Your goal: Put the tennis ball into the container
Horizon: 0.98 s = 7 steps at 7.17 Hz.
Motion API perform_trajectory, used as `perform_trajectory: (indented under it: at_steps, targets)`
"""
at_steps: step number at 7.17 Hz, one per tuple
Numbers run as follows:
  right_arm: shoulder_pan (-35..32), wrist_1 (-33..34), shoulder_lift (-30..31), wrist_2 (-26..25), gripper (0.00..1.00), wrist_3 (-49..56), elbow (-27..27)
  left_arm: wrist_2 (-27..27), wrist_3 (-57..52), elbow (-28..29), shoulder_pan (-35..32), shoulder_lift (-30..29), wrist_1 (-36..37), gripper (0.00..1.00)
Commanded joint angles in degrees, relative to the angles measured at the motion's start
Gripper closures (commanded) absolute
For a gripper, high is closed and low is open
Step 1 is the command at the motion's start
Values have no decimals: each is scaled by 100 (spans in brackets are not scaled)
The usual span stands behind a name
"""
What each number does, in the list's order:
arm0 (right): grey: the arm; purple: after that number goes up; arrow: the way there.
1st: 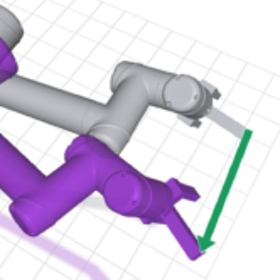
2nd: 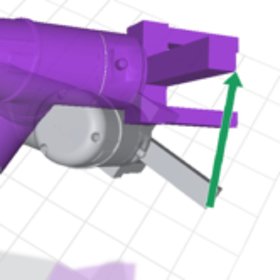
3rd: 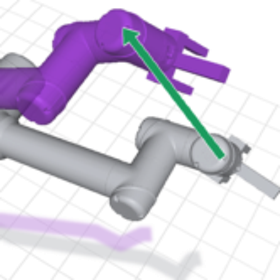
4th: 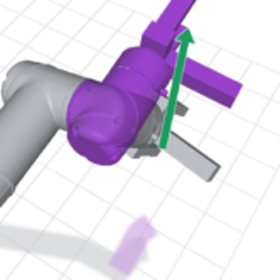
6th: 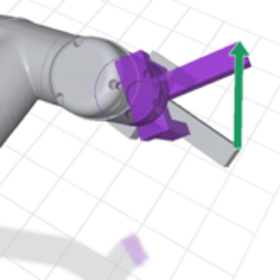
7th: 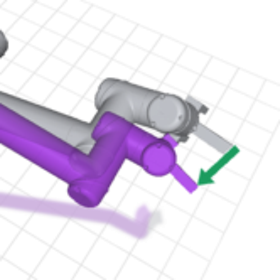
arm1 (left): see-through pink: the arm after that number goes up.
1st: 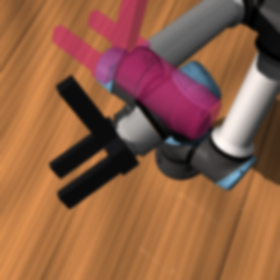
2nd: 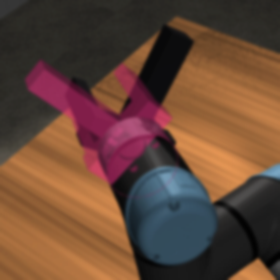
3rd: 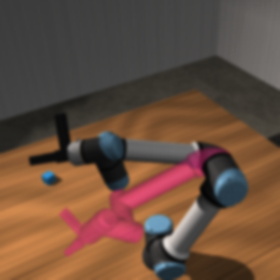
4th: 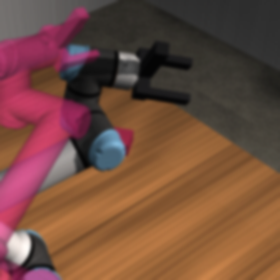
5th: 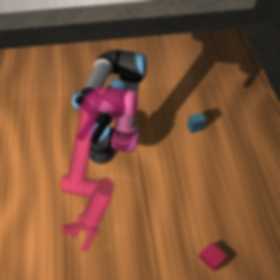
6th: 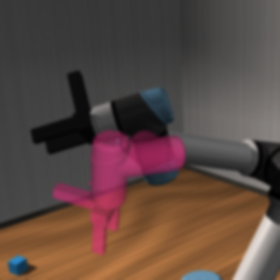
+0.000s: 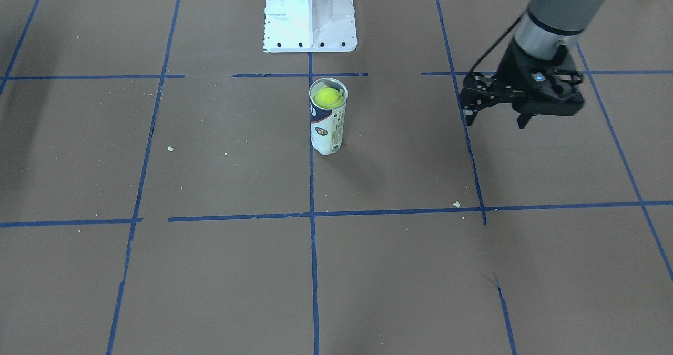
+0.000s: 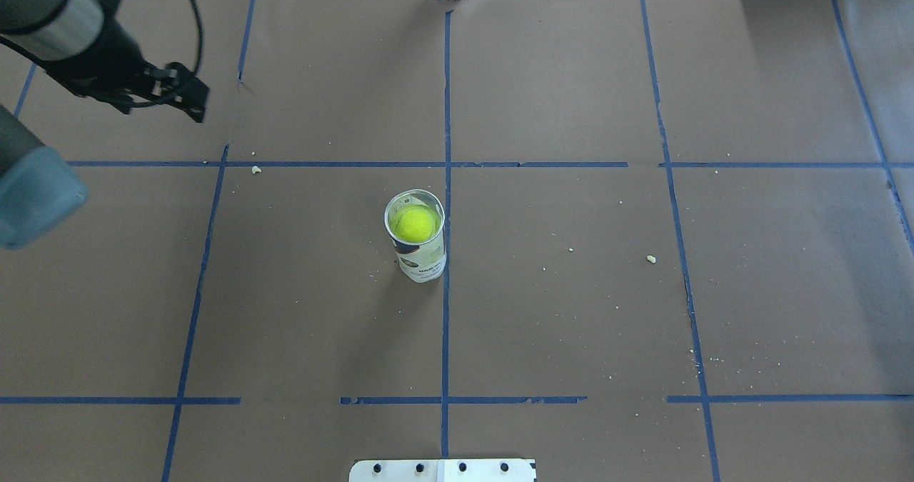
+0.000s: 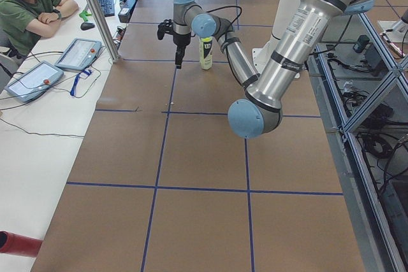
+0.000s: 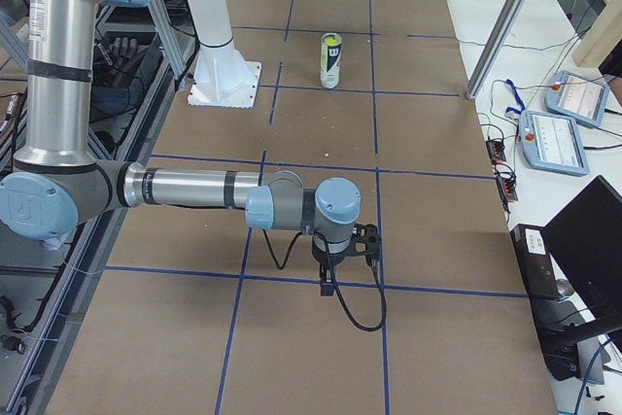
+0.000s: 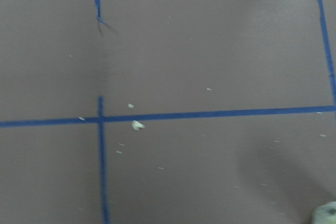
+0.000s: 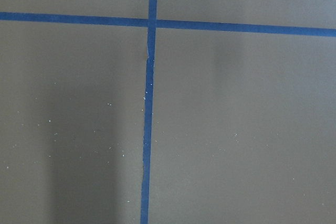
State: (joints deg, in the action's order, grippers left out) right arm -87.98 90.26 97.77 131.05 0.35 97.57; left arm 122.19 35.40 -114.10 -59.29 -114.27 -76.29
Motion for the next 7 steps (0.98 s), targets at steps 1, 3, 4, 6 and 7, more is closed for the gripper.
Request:
perform_trajectory:
  at_steps: [1, 3, 4, 6, 7]
  targets:
    - [0, 0, -4, 0, 0, 0, -1, 374, -2438, 212, -1185, 990, -123, 0]
    - [0, 0, 5, 0, 0, 0, 8, 507, -3850, 807, -2204, 1416, -149, 0]
    - [0, 0, 5, 0, 0, 0, -1, 498, -4195, 976, -2584, 1738, -158, 0]
    - [0, 0, -4, 0, 0, 0, -1, 507, -4033, 1343, -3129, 2075, -158, 0]
    - [0, 0, 5, 0, 0, 0, -1, 516, -4032, 1573, -3167, 2171, -158, 0]
